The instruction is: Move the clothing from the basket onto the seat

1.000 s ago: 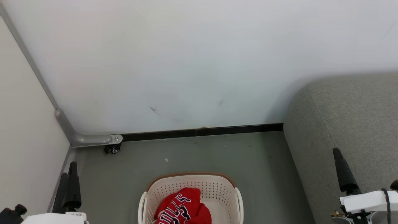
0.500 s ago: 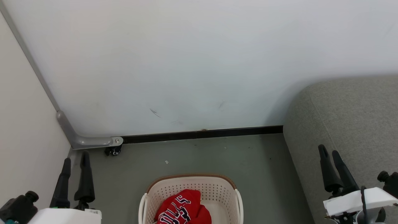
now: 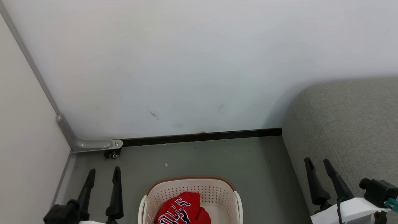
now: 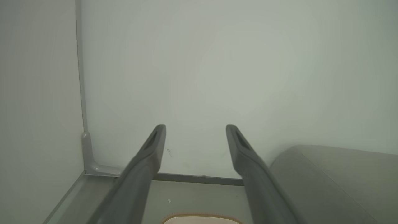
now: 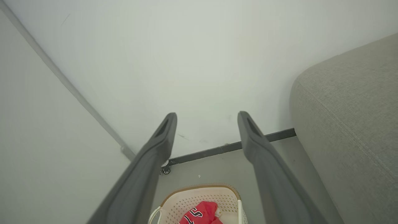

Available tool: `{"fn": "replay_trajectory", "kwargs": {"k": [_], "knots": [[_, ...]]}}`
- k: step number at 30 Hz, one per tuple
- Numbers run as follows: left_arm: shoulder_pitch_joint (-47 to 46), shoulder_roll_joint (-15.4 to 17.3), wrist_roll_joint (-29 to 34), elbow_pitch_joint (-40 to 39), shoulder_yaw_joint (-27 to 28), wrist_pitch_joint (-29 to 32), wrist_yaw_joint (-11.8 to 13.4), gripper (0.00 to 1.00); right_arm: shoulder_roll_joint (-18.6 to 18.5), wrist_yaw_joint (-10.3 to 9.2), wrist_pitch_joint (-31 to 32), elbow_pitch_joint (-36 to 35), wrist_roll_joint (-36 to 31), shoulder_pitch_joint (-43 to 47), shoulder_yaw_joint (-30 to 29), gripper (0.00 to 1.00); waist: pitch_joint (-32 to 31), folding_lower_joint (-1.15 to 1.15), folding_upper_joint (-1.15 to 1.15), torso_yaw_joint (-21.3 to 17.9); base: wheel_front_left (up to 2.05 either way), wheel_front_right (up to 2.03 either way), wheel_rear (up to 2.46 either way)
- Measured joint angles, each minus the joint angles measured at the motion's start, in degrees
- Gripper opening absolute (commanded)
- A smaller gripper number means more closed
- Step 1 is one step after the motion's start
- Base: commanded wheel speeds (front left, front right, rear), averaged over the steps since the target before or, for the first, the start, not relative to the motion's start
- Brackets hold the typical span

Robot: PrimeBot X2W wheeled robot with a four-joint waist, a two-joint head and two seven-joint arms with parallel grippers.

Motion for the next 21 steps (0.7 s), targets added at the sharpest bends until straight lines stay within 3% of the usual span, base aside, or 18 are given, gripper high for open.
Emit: {"fn": "replay_trajectory", "kwargs": {"k": [15, 21], "knots": [[1.9, 0.4, 11.7, 1.1, -7.0, -3.0, 7.6, 1.0, -0.1, 0.01, -3.0, 2.1, -12.7, 0.4, 2.0, 1.0, -1.2, -0.02, 0.0, -0.7, 0.0, 0.0, 0.0], [2.3, 0.6, 14.6, 2.1, -9.3, -4.0, 8.9, 1.0, -0.1, 0.02, -3.9, 3.8, -16.2, 1.3, 2.0, 1.0, -1.5, -0.02, 0.0, -0.9, 0.0, 0.0, 0.0]]}}
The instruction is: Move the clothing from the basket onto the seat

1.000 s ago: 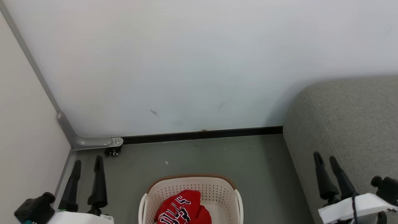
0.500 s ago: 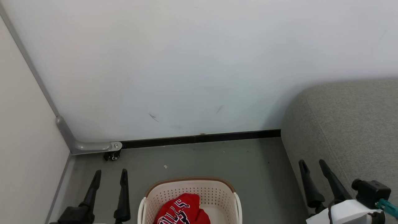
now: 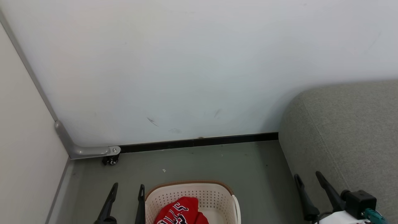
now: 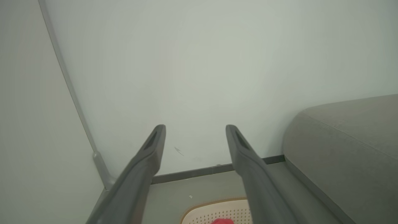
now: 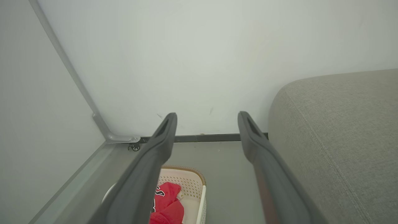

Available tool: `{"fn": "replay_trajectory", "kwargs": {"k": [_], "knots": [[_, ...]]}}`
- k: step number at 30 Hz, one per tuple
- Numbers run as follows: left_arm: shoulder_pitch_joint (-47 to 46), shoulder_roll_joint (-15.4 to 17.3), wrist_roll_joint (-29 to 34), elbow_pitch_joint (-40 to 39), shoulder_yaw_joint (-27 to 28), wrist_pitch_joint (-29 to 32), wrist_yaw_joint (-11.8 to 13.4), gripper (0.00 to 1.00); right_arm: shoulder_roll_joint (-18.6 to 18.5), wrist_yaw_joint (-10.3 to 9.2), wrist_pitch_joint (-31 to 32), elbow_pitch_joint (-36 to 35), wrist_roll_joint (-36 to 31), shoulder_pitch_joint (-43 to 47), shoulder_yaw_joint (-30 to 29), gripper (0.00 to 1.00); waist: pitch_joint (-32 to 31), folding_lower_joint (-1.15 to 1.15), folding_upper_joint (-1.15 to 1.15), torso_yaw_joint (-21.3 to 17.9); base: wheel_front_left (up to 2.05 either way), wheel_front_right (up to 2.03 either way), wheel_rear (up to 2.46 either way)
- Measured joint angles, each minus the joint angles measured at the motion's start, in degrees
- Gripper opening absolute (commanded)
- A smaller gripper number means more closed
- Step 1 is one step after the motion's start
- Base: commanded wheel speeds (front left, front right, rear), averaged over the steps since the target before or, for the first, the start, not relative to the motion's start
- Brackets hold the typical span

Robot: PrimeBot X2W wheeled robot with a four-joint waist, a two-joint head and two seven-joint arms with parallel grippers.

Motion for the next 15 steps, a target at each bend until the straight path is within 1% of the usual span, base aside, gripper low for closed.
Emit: {"fn": "replay_trajectory", "kwargs": {"k": [3, 5, 10, 15], "knots": [[0.0, 0.0, -0.7, 1.0, -0.3, 0.0, 0.9, 1.0, 0.0, 0.0, -0.1, 1.1, -0.4, 0.0, 0.2, 1.0, -0.1, 0.0, 0.0, -0.1, 0.0, 0.0, 0.0], [0.0, 0.0, -2.3, 1.8, -0.3, 0.0, 1.4, 1.0, 0.0, 0.0, -0.2, 2.1, -0.2, 0.0, 0.4, 1.0, -0.1, 0.0, 0.0, -0.1, 0.0, 0.0, 0.0], [0.6, 0.0, -9.8, 3.9, -0.1, 0.0, 2.1, 1.0, 0.0, 0.0, -0.2, 3.4, 1.1, 0.0, 1.1, 1.0, -0.4, 0.0, 0.0, -0.3, 0.0, 0.0, 0.0], [1.0, 0.0, -10.3, 4.9, 0.0, 0.0, 2.1, 1.0, 0.0, 0.0, -0.2, 4.0, 2.7, -0.1, 1.0, 1.0, -0.7, 0.0, 0.0, -0.4, 0.0, 0.0, 0.0]]}}
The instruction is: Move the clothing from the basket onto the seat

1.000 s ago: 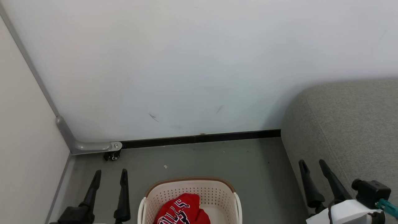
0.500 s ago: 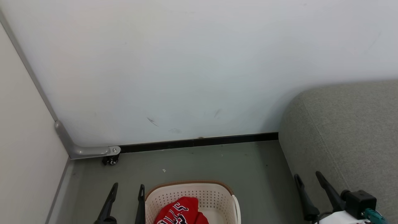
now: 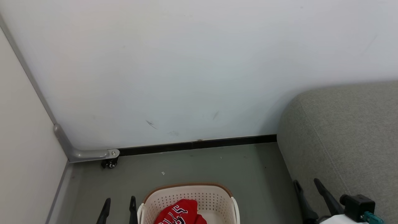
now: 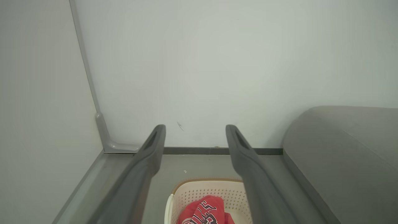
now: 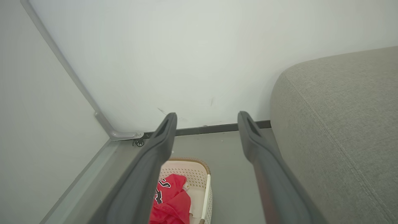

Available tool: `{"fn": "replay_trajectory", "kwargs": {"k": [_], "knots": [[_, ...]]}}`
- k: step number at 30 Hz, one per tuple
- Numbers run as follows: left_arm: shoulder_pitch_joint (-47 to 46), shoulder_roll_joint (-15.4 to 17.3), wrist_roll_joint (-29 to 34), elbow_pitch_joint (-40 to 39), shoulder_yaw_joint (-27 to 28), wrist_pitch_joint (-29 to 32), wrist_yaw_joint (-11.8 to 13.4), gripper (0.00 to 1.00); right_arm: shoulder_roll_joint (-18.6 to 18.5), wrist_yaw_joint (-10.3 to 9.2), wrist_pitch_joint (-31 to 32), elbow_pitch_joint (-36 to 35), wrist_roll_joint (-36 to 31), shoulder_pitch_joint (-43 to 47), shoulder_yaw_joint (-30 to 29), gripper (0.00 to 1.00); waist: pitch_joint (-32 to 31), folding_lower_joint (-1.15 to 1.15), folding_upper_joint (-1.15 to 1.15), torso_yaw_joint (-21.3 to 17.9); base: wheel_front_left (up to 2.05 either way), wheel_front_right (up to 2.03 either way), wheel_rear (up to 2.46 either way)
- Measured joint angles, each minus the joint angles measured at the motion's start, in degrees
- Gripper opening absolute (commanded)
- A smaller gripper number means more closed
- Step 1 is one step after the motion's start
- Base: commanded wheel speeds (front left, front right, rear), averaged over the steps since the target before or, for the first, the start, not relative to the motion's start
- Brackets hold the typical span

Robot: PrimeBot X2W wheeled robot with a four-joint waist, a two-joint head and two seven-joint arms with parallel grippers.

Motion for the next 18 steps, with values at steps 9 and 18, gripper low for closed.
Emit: {"fn": "replay_trajectory", "kwargs": {"k": [9, 18], "knots": [[0.0, 0.0, 0.2, 1.5, -0.5, 0.0, -1.1, 1.0, 0.0, 0.0, 0.0, 0.4, 1.0, -0.1, -0.1, 1.0, -0.5, 0.0, 0.0, -0.1, 0.0, 0.0, 0.0], [0.0, 0.0, 0.2, 2.0, -0.2, 0.0, -1.1, 1.0, 0.0, 0.0, 0.0, 0.7, 1.4, -0.1, 0.0, 1.0, -0.8, -0.01, 0.0, 0.0, 0.0, 0.0, 0.0]]}}
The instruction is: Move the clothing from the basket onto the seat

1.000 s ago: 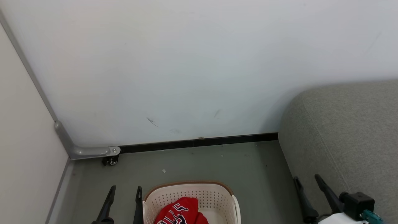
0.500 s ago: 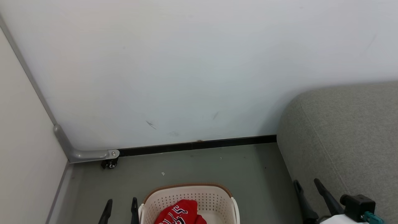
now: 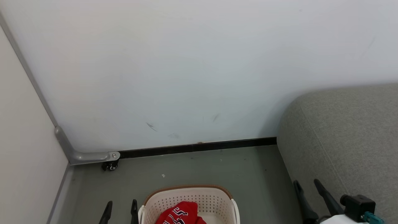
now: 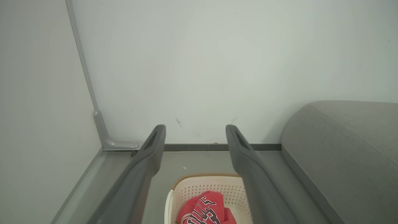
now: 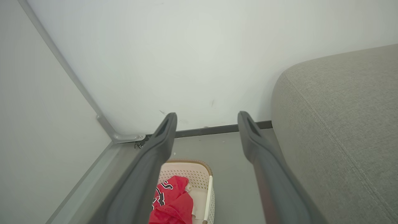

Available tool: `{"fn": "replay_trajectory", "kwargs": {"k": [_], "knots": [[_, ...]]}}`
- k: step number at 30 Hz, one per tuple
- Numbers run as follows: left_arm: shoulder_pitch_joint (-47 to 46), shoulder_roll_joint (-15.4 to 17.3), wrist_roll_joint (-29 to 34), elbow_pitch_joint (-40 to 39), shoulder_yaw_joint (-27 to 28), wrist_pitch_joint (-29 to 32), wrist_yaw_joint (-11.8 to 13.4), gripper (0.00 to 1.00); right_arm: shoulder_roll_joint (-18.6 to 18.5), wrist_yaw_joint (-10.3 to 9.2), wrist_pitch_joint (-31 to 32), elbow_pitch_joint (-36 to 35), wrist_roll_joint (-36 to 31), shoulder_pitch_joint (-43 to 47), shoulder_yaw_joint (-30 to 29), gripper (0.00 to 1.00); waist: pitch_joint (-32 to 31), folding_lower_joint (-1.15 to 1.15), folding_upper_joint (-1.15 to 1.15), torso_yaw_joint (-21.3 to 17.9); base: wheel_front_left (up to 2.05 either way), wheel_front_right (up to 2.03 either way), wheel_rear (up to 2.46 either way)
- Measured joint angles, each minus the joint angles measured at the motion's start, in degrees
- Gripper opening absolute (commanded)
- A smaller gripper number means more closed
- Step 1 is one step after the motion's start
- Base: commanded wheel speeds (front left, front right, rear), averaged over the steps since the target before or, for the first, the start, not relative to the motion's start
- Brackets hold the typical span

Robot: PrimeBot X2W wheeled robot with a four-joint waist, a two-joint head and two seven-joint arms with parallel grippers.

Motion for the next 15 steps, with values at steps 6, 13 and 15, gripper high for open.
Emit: {"fn": "replay_trajectory", "kwargs": {"k": [6, 13, 15], "knots": [[0.0, 0.0, 0.0, 0.2, 0.0, 0.0, -0.4, 1.0, 0.0, 0.0, 0.0, 0.0, 0.0, 0.0, -0.1, 1.0, 0.0, 0.0, 0.0, 0.1, 0.0, 0.0, 0.0], [0.0, 0.0, 0.0, 0.4, 0.0, 0.0, -0.5, 1.0, 0.0, 0.0, 0.0, 0.0, 0.0, 0.0, -0.1, 1.0, 0.0, 0.0, 0.0, 0.4, 0.0, 0.0, 0.0], [0.0, 0.0, 0.0, 0.4, 0.0, 0.0, -0.5, 1.0, 0.0, 0.0, 0.0, 0.0, 0.0, 0.0, -0.1, 1.0, 0.1, 0.0, 0.0, 0.4, 0.0, 0.0, 0.0]]}}
